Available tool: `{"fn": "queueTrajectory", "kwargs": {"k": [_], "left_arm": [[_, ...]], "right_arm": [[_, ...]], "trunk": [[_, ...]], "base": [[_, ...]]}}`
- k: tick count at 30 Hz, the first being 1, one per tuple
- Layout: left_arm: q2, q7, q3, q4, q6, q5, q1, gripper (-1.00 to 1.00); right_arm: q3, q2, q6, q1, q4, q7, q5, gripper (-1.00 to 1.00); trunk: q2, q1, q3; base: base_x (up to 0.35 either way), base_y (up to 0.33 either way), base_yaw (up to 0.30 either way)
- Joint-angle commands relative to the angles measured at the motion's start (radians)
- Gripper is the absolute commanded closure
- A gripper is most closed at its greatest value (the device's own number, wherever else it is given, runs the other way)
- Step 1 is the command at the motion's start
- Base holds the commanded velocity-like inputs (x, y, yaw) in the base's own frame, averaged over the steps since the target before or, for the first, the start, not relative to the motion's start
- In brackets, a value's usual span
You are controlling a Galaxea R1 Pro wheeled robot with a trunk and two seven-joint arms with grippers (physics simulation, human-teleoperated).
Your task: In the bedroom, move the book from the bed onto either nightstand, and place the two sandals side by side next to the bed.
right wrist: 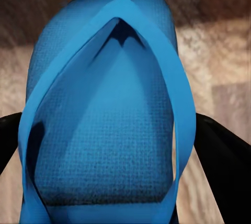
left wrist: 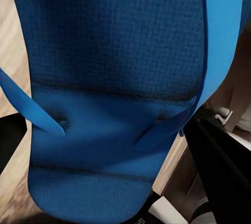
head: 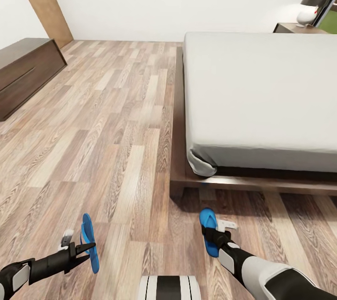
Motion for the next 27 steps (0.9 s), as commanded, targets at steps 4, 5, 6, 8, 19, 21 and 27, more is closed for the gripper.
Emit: {"fn": "queueTrajectory", "kwargs": {"k": [4,5,6,8,19,21,27], "left_arm": [[0.0,-0.003,0.008,0.0,0.012,-0.007,0.0,1.0],[0.001,-0.003,0.008,0.0,0.012,-0.007,0.0,1.0],[0.001,-0.003,0.008,0.0,0.012,-0.007,0.0,1.0],[0.001,-0.003,0.008,0.0,0.012,-0.007,0.0,1.0],[0.001,-0.004,0.009,0.0,0.013,-0.006,0.0,1.0],[0.001,-0.004,0.009,0.0,0.013,-0.006,0.0,1.0],[0.001,-0.007,0.009,0.0,0.01,-0.003,0.0,1.0]], "right_arm": [[0.004,0.002,-0.023,-0.001,0.003,0.002,-0.012,1.0],[0.003,0.002,-0.026,-0.001,0.003,0.002,-0.014,1.0],[0.003,0.002,-0.029,-0.002,0.003,0.003,-0.015,1.0],[0.002,0.002,-0.032,-0.001,0.003,0.003,-0.016,1.0],[0.001,0.003,-0.056,-0.001,0.004,0.005,-0.052,1.0],[0.001,0.003,-0.064,-0.001,0.004,0.007,-0.059,1.0],[0.001,0.004,-0.102,-0.001,0.004,0.009,-0.066,1.0]], "trunk": [[0.0,0.0,-0.001],[0.0,0.0,-0.001],[0.0,0.0,-0.001],[0.0,0.0,-0.001],[0.0,0.0,-0.001],[0.0,0.0,-0.001],[-0.001,0.002,-0.02]], "base": [[0.0,0.0,0.0],[0.0,0.0,0.0],[0.0,0.0,0.0],[0.0,0.0,0.0],[0.0,0.0,0.0],[0.0,0.0,0.0],[0.0,0.0,0.0]]}}
